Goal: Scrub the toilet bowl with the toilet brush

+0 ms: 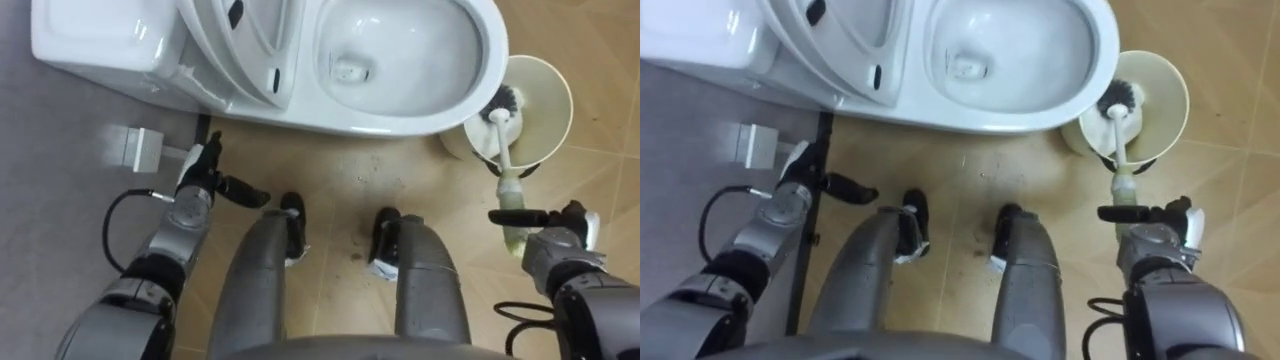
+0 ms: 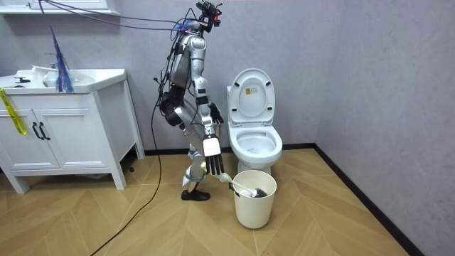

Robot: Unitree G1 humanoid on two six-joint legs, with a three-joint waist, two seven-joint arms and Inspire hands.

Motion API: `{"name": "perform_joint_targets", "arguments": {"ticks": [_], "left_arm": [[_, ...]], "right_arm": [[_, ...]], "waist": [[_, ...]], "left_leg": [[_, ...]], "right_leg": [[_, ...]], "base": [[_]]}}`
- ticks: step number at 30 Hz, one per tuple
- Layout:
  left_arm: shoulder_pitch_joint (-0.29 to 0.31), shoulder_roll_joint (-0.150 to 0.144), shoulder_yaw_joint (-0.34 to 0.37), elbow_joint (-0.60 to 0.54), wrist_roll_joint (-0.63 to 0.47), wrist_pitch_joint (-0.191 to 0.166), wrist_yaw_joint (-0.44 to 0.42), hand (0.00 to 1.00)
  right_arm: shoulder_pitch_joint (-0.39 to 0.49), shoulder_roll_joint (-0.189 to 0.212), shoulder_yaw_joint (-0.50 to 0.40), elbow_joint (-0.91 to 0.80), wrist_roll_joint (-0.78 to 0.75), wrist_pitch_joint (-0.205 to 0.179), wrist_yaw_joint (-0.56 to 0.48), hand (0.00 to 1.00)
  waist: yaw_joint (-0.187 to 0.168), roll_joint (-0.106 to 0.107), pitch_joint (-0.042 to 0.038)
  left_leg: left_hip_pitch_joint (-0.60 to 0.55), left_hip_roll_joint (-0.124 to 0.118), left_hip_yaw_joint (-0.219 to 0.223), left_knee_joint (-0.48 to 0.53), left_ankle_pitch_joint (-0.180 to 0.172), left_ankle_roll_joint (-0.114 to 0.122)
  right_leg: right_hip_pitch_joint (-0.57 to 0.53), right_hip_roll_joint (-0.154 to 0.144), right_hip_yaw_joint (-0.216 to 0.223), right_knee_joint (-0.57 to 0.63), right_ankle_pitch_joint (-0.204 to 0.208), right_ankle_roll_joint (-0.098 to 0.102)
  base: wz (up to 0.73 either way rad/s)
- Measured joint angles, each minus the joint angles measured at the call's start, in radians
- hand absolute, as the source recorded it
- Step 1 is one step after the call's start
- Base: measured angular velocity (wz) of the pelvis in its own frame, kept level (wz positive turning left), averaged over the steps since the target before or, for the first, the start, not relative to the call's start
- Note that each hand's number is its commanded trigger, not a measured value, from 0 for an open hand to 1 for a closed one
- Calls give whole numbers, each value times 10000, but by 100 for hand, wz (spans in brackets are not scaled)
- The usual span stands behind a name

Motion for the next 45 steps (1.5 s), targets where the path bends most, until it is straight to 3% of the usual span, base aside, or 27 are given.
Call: {"name": "perform_joint_targets", "arguments": {"ticks": [8,11,20,31,32,33,34,45], "left_arm": [[86,111,-765,-618,-307,-35,0,0],[163,110,-905,-801,-303,-182,0,0],[316,127,-900,-1402,-312,-260,-1,0],[372,210,-1089,-1461,-523,-282,-3,0],[420,215,-1113,-1532,-521,-273,-8,0],[464,220,-1112,-1616,-520,-268,-8,0],[529,222,-1119,-1754,-520,-265,-8,0],[733,250,-1278,-2079,-521,-229,-16,0]], "right_arm": [[-526,-532,515,-33,11,-65,28,0],[-563,-557,603,-29,9,-90,35,0],[-545,-655,942,-13,145,-125,362,0],[-430,-795,1914,-23,270,-55,1171,0],[-410,-806,1958,-27,269,-51,1255,52],[-402,-816,1977,-30,268,-51,1283,90],[-372,-842,1981,-39,273,-51,1339,100],[-179,-1057,1872,-77,787,-71,1698,100]], "waist": [[225,143,46],[234,144,48],[305,144,47],[311,161,38],[315,162,37],[319,165,36],[343,170,35],[356,288,17]], "left_leg": [[-1326,50,-25,1371,-398,-91],[-1616,69,-17,1745,-529,-95],[-2479,60,108,2521,-759,-65],[-2653,50,192,2906,-899,54],[-2680,49,188,2910,-901,57],[-2703,50,187,2915,-901,57],[-2752,46,181,2932,-901,57],[-2922,44,112,3127,-951,51]], "right_leg": [[-1325,-208,37,1588,-639,-207],[-1597,-269,43,1991,-839,-234],[-2570,-413,264,2873,-1095,-293],[-2730,-560,301,3236,-1241,-273],[-2747,-560,297,3236,-1243,-270],[-2769,-560,297,3240,-1243,-270],[-2813,-559,301,3261,-1243,-269],[-2917,-530,290,3388,-1278,-235]], "base": [[8],[9],[0],[1],[0],[0],[3],[1]]}}
